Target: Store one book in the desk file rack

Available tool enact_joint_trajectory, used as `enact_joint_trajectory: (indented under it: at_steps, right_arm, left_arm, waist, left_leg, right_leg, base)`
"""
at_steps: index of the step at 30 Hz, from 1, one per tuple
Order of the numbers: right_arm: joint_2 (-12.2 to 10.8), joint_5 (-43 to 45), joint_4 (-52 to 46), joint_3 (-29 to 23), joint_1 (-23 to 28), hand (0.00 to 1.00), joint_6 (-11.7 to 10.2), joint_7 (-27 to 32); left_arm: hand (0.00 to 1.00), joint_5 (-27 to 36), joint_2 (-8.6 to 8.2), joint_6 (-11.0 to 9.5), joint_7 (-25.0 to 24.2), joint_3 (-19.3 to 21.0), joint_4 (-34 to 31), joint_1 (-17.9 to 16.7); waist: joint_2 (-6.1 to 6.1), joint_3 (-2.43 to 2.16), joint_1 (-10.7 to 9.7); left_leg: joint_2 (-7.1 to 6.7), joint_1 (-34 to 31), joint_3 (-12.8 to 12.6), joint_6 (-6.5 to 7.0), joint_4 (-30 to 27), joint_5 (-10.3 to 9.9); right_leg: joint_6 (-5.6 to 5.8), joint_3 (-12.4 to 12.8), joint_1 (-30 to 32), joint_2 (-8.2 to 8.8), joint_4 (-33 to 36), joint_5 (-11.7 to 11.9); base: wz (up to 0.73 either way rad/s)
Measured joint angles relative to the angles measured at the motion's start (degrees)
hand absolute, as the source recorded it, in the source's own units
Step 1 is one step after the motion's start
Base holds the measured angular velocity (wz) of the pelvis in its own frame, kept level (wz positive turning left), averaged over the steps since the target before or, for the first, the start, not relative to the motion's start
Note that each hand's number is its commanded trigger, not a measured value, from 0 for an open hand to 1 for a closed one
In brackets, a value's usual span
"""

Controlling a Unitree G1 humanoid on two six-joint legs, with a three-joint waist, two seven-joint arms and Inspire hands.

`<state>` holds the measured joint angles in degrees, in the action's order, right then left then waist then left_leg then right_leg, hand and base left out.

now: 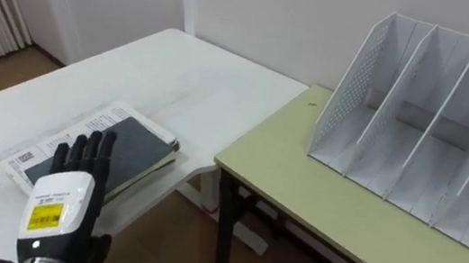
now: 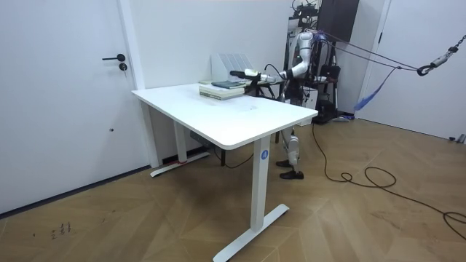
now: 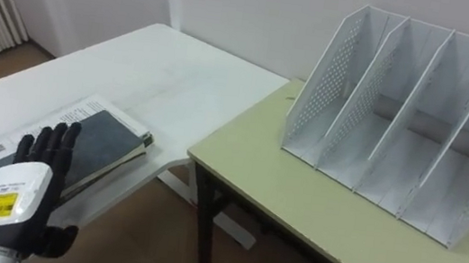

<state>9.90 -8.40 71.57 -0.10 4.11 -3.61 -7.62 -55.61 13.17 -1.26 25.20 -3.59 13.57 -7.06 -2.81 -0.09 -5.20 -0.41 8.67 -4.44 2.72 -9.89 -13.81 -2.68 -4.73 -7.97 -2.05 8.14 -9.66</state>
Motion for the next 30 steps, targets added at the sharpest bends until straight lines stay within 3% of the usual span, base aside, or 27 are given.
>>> enact_joint_trajectory:
  at_steps: [10, 15, 23, 24, 25, 26, 27, 30]
  right_arm:
    - [0.1, 0.1, -0.8, 0.0, 0.4, 0.0, 0.0, 0.9]
    - [1.0, 2.0, -2.0, -0.1, 0.7, 0.0, 0.1, 1.2]
    - [1.2, 2.5, -3.0, 0.0, 1.0, 0.0, 1.3, 1.4]
    - [1.2, 2.5, -3.0, 0.0, 1.0, 0.0, 1.3, 1.4]
    - [1.2, 2.5, -3.0, 0.0, 1.0, 0.0, 1.3, 1.4]
    - [1.2, 2.4, -2.9, 0.0, 1.0, 0.0, 1.4, 1.3]
    - [1.2, 2.4, -2.9, 0.0, 1.0, 0.0, 1.7, 1.3]
    - [1.2, 2.4, -2.9, 0.0, 1.0, 0.0, 2.0, 1.6]
  left_arm:
    - [0.0, 6.3, 1.06, 1.7, -4.5, 0.0, 5.9, 2.7]
    - [0.0, 6.4, 1.06, 2.4, -6.3, 0.0, 6.2, 2.8]
    - [0.0, 6.1, 0.98, 3.4, -8.1, 0.0, 6.2, 3.3]
    - [0.26, 6.1, 0.9, 3.6, -8.2, 0.0, 6.2, 3.3]
    - [0.61, 6.1, 0.89, 3.7, -8.2, -0.1, 6.2, 3.3]
    - [0.75, 6.1, 0.89, 3.8, -8.4, -0.1, 6.2, 3.3]
    - [1.0, 6.1, 0.89, 3.8, -8.5, -0.1, 6.3, 3.4]
    - [1.0, 6.1, 0.91, 4.1, -8.5, 0.1, 7.1, 4.2]
  waist:
    - [-0.04, 0.06, -0.8]
    - [-0.79, 0.09, -0.9]
    - [-0.8, 0.05, -0.8]
    - [-0.77, 0.03, -0.7]
    - [-0.75, 0.02, -0.7]
    - [-0.73, 0.01, -0.7]
    - [-0.7, -0.01, -0.7]
    - [-0.63, -0.04, -0.7]
  left_leg:
    - [-0.01, 0.0, -0.1, -0.01, 0.0, 0.0]
    - [0.03, 0.0, -0.1, -0.01, 0.3, 0.0]
    - [-0.31, 0.0, -0.3, -0.06, 0.3, 0.0]
    - [-0.32, 0.1, -0.3, -0.05, 0.3, 0.0]
    - [-0.32, 0.1, -0.4, -0.05, 0.2, 0.1]
    - [-0.32, 0.2, -0.4, -0.05, 0.2, 0.1]
    - [-0.31, 0.3, -0.5, -0.04, 0.2, 0.1]
    - [-0.3, 0.6, -0.6, -0.04, 0.3, 0.1]
  right_leg:
    - [0.01, 0.4, 0.1, 0.02, 0.1, 0.0]
    - [0.01, 0.4, 0.2, -0.06, 0.0, 0.0]
    - [0.0, 0.2, 0.0, -0.04, -0.4, 0.0]
    - [0.0, 0.3, 0.0, -0.04, -0.4, 0.0]
    - [0.0, 0.3, 0.0, -0.04, -0.4, 0.0]
    - [0.0, 0.4, 0.0, -0.03, -0.4, 0.0]
    - [0.0, 0.4, 0.1, -0.01, -0.5, 0.0]
    - [0.03, 0.7, -0.2, -0.02, -0.4, -0.1]
  base:
    - [-0.02]
    - [0.0]
    - [0.01]
    - [0.0]
    - [0.0]
    - [0.0]
    - [0.0]
    - [0.0]
